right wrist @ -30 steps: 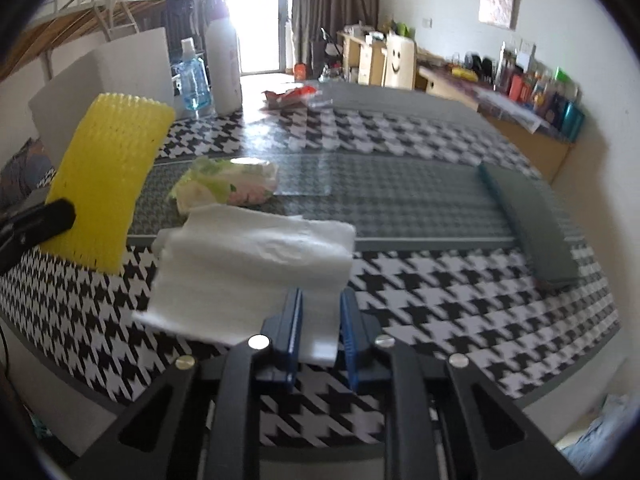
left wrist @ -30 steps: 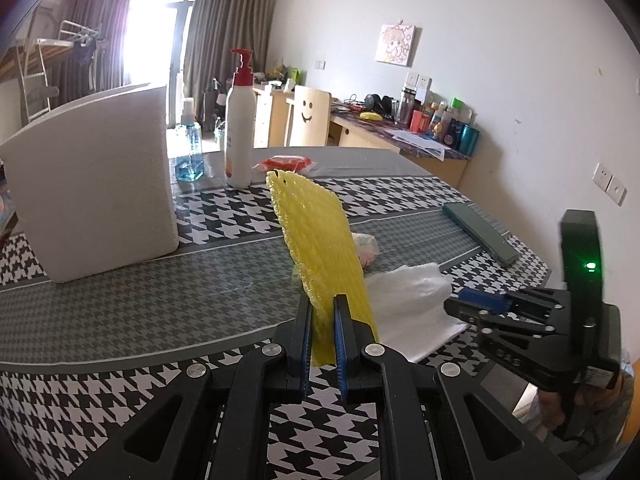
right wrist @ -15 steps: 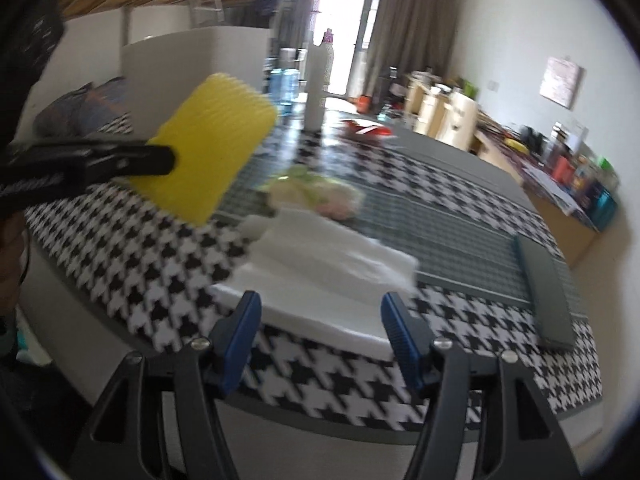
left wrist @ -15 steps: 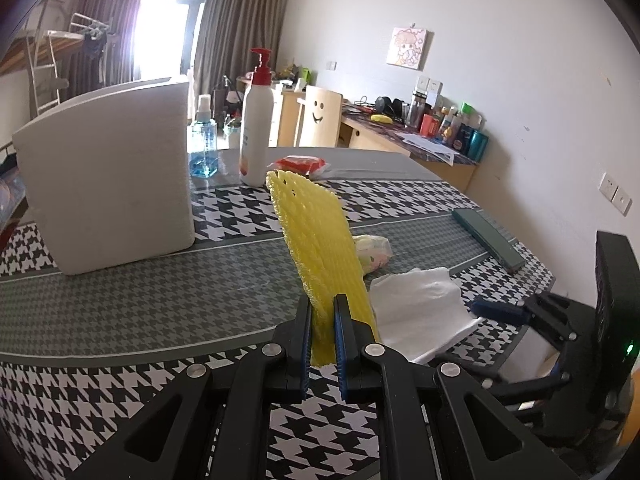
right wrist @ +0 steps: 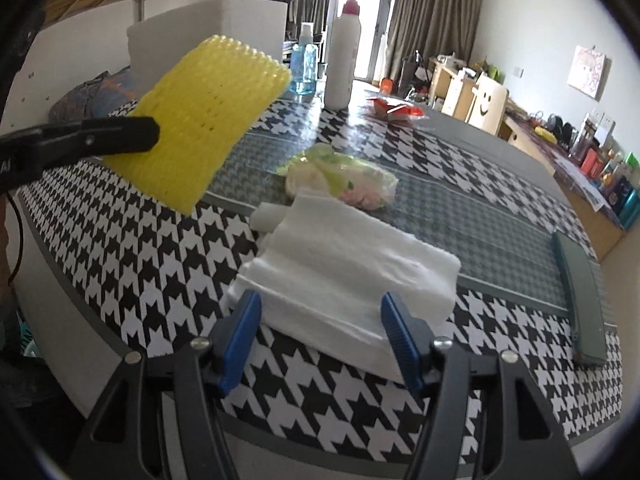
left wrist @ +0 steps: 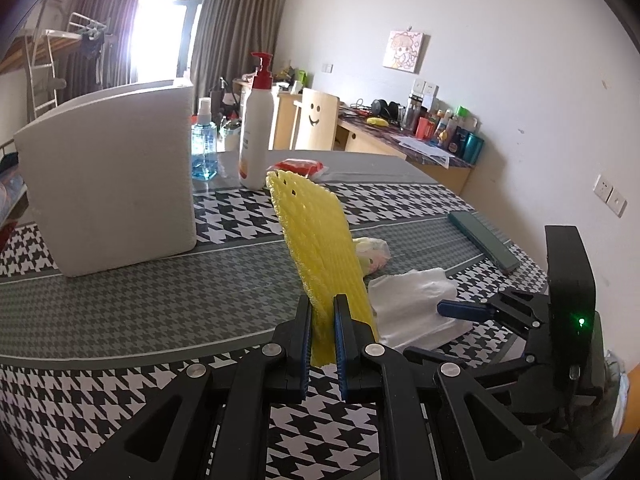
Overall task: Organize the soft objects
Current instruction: 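Close the right tool on the white cloth while the left tool holds the net, then lift the white cloth off the table with the right tool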
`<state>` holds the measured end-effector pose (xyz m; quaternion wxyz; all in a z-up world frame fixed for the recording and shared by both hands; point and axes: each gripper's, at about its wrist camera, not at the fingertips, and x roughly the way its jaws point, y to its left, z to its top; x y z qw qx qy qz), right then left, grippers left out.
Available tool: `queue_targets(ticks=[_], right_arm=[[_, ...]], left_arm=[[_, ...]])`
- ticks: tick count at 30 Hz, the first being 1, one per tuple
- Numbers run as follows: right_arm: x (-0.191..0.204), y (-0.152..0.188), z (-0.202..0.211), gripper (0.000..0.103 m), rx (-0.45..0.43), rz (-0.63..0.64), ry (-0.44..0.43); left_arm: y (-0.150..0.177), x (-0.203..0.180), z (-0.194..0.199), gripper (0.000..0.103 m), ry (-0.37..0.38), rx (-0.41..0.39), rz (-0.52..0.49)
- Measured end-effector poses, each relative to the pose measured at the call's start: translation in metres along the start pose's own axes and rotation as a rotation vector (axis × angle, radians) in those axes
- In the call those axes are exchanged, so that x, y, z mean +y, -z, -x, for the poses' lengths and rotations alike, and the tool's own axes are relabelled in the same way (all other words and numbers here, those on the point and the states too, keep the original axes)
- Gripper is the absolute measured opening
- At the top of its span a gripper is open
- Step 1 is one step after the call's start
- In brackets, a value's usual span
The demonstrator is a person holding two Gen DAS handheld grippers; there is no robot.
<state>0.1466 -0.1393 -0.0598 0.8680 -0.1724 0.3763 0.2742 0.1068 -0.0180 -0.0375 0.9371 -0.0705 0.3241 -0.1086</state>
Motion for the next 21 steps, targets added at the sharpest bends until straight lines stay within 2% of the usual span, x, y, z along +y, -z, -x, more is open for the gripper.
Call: queue_targets(ticks=[4, 7, 10, 12, 14, 18, 21], right_arm=[[-0.005, -0.005, -0.005, 0.066, 0.017, -0.009, -0.044], [-0.007, -0.008, -0.008, 0.059, 0.027, -0.006, -0.086], [-0.004, -0.009, -0.006, 0.041, 0.033, 0.015, -0.107], [-0.002, -0.010, -0.004, 0.017, 0.043, 0.020, -0.110], [-0.001, -0.009, -0.002, 0.011, 0.046, 0.016, -0.102], [-0.002, -0.004, 0.008, 0.009, 0.042, -0.011, -0.098], [-0.002, -0.005, 0.019, 0.009, -0.003, -0.032, -0.093]], left_arm=[[-0.001, 0.002, 0.000, 0.011, -0.006, 0.000, 0.003], [-0.002, 0.003, 0.000, 0.011, -0.004, 0.002, 0.004], [-0.002, 0.004, 0.000, 0.011, -0.004, -0.003, 0.010], [-0.003, 0.005, 0.001, 0.011, -0.006, -0.004, 0.010], [-0.004, 0.004, 0.001, 0.011, -0.006, -0.005, 0.004], [-0.006, 0.003, 0.006, 0.011, -0.011, -0.019, -0.008], [-0.008, 0.002, 0.009, 0.011, -0.027, -0.024, -0.020]])
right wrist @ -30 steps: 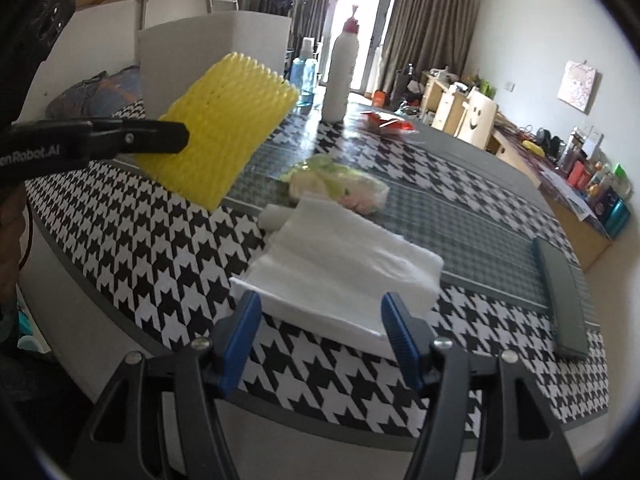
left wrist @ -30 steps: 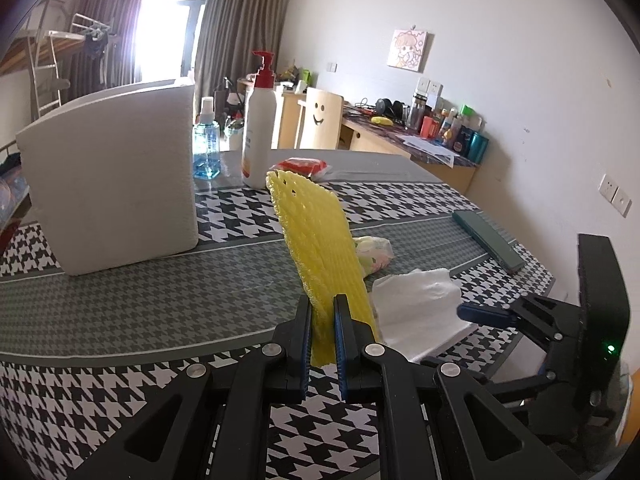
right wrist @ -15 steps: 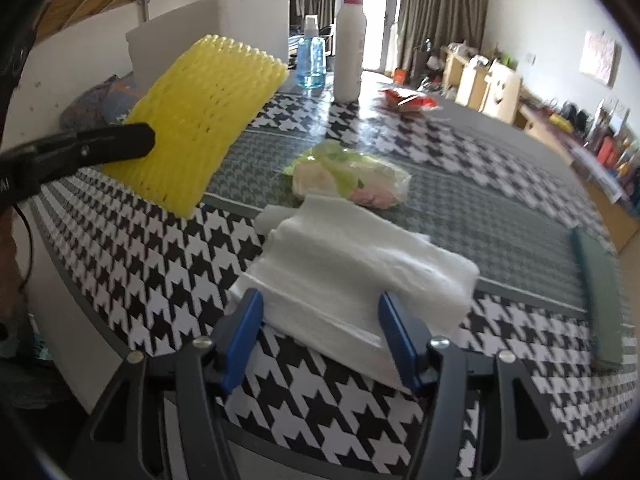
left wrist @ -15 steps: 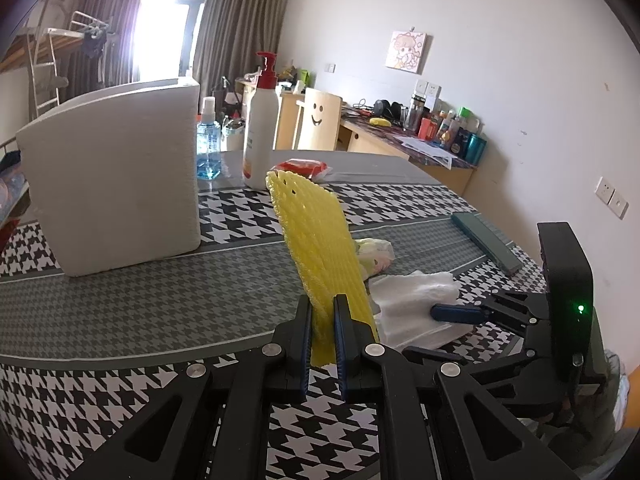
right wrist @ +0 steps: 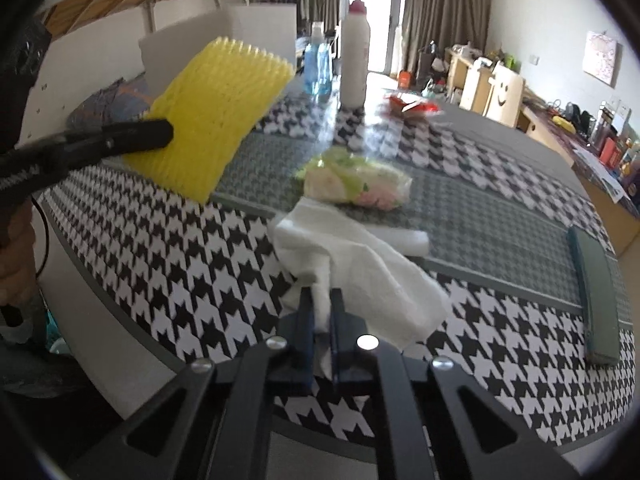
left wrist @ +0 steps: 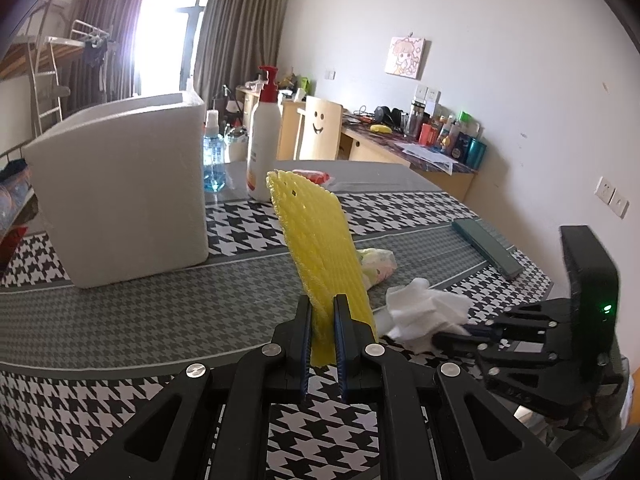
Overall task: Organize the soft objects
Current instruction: 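Lift the white cloth off the table with the right tool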
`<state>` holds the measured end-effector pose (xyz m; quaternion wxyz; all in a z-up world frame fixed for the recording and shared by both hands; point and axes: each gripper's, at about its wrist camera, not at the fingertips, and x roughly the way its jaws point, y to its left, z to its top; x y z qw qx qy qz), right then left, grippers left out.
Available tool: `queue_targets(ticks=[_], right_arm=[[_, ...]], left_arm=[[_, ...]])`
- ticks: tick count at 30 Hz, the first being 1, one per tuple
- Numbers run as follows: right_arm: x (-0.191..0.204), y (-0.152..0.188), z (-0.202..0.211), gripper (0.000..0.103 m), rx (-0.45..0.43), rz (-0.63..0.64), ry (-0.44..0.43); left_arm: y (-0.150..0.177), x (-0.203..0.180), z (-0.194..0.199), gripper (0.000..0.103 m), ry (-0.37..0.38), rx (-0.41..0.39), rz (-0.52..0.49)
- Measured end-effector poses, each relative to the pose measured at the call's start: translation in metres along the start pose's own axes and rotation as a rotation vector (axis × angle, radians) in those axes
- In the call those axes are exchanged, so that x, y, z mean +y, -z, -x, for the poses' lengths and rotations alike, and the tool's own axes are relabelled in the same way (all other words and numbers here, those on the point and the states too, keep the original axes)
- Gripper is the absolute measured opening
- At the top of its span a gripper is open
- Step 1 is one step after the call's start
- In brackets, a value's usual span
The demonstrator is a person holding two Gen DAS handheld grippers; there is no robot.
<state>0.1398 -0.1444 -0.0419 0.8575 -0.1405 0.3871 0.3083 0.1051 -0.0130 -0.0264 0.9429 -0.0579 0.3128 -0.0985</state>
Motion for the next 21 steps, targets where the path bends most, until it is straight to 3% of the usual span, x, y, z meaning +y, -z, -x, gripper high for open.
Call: queue_targets(ticks=[10, 21], right_arm=[[0.002, -0.018, 0.035, 0.009, -0.160, -0.051, 0.023], [-0.005, -0.028, 0.049, 0.009, -0.231, -0.110, 0.109]], left_arm=[[-0.002, -0.001, 0.004, 0.011, -0.018, -0.017, -0.005], [-0.009, -0.005, 0.009, 0.011, -0.023, -0.042, -0.031]])
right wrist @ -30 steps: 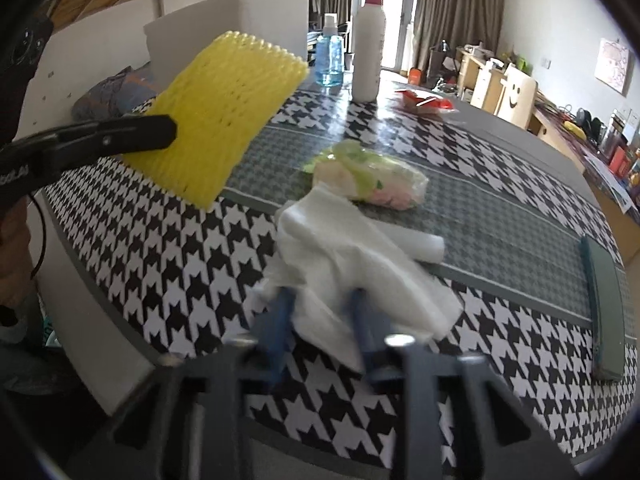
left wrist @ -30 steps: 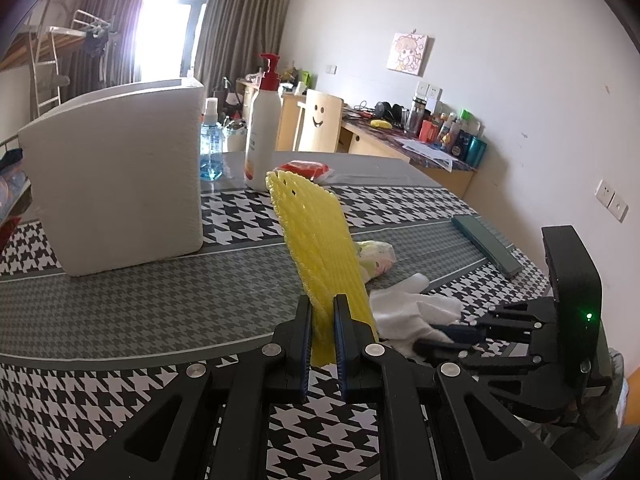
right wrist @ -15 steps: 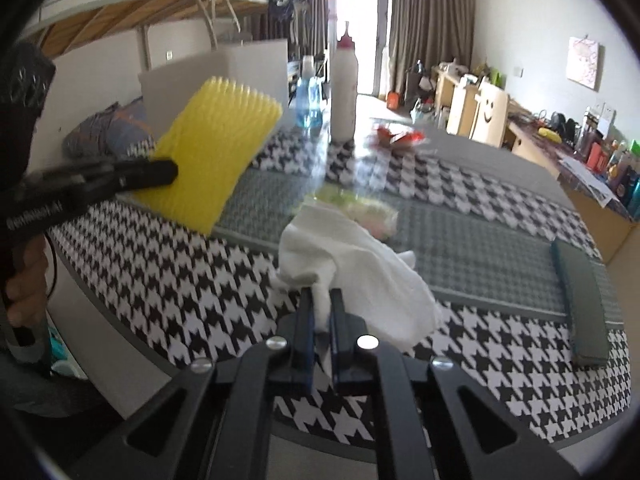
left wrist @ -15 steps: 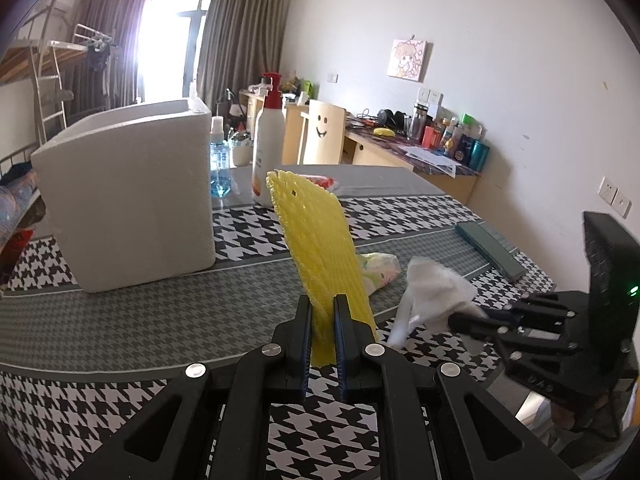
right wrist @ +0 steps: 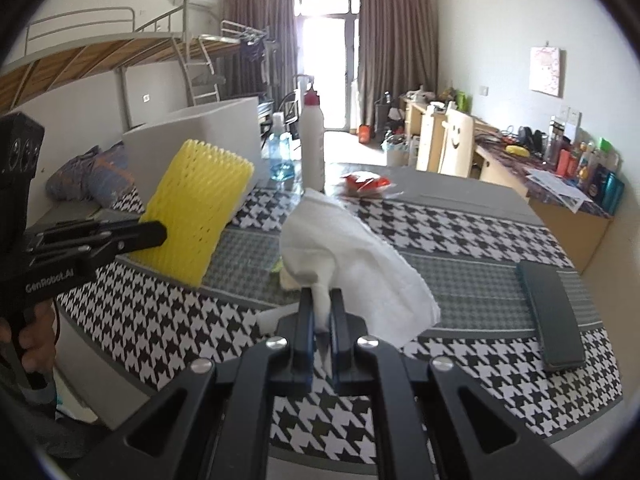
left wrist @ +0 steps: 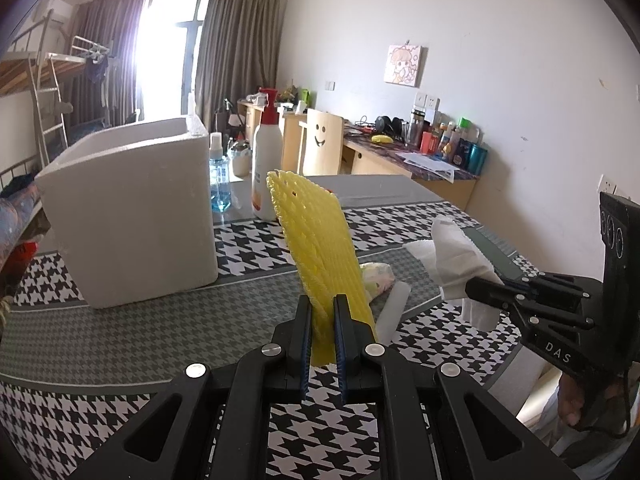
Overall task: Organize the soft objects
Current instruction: 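Lift the white cloth off the table with the right tool, then carry the net and the white cloth over the white foam box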
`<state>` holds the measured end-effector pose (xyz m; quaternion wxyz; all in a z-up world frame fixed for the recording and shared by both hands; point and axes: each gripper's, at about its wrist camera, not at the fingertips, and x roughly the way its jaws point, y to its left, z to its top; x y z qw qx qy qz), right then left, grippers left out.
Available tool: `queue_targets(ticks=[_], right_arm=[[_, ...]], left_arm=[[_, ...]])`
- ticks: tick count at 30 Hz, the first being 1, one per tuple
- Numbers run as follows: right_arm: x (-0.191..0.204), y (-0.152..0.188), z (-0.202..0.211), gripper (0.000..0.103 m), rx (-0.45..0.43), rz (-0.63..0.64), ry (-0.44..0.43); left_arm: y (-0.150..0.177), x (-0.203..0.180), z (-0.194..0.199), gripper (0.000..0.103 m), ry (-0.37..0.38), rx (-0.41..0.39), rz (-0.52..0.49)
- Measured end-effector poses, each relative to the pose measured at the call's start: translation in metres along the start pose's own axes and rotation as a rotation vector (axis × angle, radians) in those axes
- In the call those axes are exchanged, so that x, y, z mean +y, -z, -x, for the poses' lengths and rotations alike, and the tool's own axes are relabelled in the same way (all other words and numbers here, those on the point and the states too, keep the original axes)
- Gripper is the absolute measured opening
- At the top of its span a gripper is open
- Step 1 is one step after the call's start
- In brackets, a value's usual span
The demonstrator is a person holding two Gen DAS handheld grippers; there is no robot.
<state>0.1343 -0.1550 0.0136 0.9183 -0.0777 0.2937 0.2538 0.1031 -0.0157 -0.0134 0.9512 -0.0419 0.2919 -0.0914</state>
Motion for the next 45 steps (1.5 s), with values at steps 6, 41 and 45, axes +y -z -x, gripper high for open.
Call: queue_targets(ticks=[6, 41, 45], right_arm=[[-0.001, -0.005, 0.002, 0.009, -0.029, -0.023, 0.016], [0.001, -0.048, 0.003, 0.009, -0.148, -0.037, 0.021], [0.000, -0.054, 0.006, 0.009, -0.166, -0.040, 0.021]], left_arm=[[-0.004, -0.002, 0.003, 0.011, -0.003, -0.015, -0.015], [-0.047, -0.003, 0.009, 0.011, -0.034, -0.099, -0.080], [-0.052, -0.002, 0.009, 0.011, -0.048, -0.113, -0.083]])
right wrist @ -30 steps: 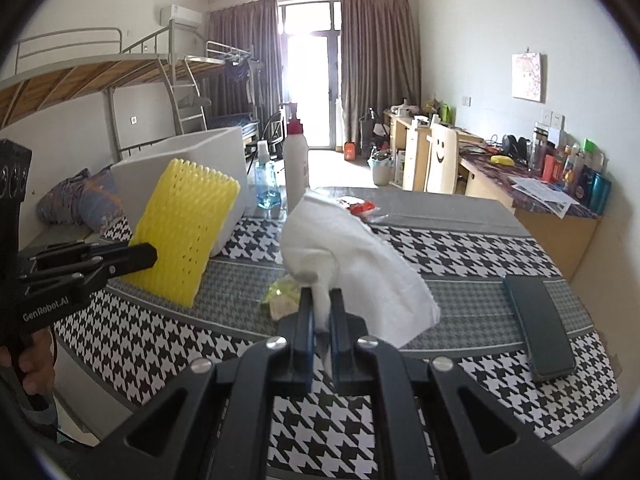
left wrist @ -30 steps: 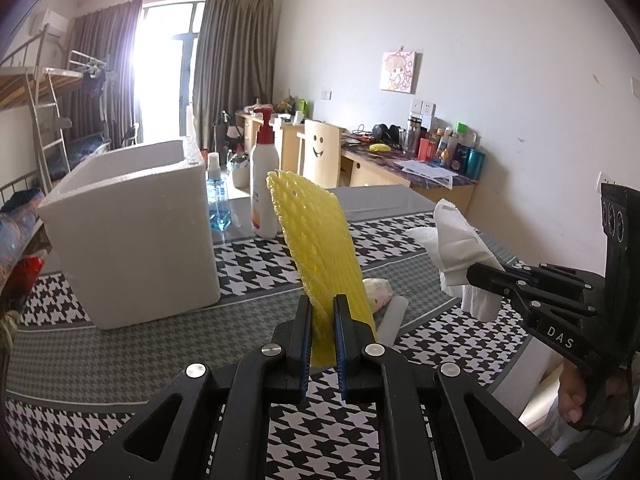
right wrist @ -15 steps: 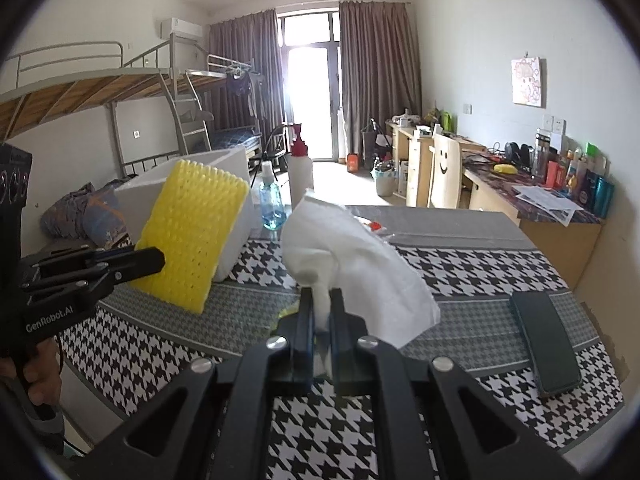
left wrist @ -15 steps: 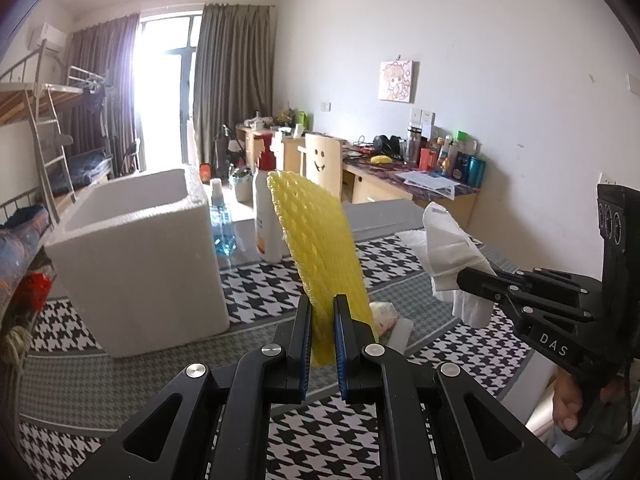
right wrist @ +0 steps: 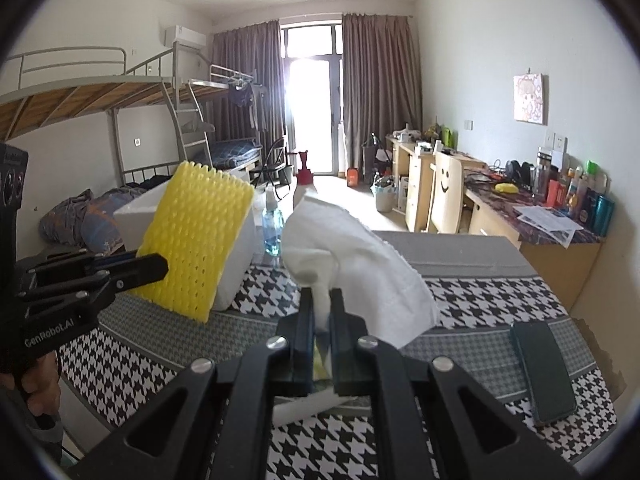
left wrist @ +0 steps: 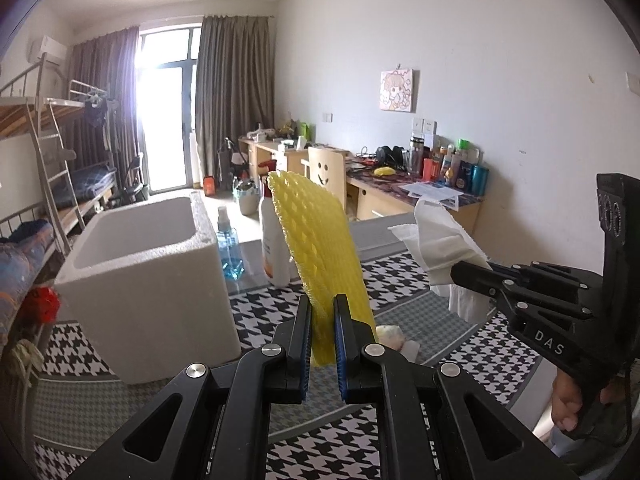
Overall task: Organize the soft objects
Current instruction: 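Carry the net and the white cloth over the white foam box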
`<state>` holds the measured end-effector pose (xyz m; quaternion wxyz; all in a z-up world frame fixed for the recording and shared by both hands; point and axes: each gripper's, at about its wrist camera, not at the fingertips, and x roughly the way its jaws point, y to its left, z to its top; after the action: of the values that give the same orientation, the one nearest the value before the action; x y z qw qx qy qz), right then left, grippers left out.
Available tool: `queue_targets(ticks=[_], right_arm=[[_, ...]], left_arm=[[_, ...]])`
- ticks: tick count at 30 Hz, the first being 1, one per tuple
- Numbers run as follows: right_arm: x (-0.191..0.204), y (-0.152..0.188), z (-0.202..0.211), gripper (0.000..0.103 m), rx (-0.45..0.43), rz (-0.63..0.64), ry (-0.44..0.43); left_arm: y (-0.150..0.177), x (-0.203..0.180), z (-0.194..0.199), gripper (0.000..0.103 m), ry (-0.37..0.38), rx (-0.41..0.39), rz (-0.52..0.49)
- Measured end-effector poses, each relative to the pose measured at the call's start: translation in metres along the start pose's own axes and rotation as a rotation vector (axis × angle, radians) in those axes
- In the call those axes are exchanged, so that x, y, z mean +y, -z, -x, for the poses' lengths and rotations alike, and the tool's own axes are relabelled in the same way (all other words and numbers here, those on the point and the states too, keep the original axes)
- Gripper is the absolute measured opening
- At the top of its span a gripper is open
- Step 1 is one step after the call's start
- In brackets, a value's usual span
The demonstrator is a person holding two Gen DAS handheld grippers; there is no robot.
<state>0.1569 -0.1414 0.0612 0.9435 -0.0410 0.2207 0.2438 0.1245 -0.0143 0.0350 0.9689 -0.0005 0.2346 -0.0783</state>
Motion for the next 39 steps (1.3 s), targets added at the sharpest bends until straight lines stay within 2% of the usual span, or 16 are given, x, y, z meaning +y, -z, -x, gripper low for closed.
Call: queue_targets(ticks=[26, 39], right_arm=[[0.004, -0.038, -0.015, 0.009, -0.030, 0.028, -0.002], [0.011, -0.057, -0.024, 0.009, -0.039, 0.029, -0.012]], left_arm=[[-0.034, 0.013, -0.012, 0.011, -0.090, -0.047, -0.021], [-0.056, 0.033, -0.013, 0.011, -0.138, -0.076, 0.012]])
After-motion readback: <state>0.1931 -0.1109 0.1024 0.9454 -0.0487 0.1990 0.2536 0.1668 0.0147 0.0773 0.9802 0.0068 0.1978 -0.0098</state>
